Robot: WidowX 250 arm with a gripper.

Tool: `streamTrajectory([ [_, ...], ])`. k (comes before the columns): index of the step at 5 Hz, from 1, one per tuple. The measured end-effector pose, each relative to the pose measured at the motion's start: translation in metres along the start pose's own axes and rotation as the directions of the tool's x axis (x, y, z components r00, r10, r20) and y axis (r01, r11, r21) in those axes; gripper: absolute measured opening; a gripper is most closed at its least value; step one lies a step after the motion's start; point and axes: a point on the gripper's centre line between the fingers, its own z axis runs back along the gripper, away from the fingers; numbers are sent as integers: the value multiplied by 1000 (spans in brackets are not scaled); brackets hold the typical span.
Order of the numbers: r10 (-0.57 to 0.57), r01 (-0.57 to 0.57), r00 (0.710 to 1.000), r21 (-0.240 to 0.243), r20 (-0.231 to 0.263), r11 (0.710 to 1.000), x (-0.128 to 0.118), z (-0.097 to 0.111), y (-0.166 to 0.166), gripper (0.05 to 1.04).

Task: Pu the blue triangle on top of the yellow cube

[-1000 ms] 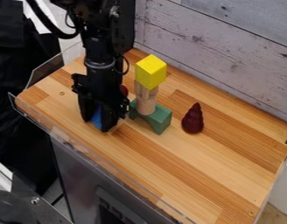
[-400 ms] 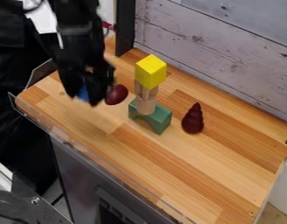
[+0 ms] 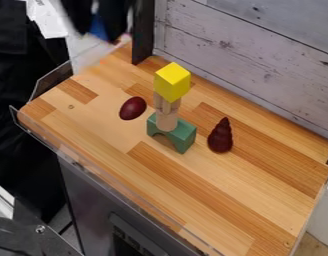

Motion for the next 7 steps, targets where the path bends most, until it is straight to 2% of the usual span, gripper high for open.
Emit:
streamTrajectory([
  [1,-45,44,998,-29,-33,999,15,0,-17,555],
  [2,-93,89,993,-51,-72,995,22,-11,-30,555],
  [3,-127,123,986,-47,-104,991,23,-23,-38,554],
  [4,-132,128,978,-34,-164,991,18,-38,-39,554],
  [6,-124,124,962,-15,-244,992,-1,-58,-37,554],
  [7,-126,124,959,-25,-252,992,-5,-62,-38,554],
])
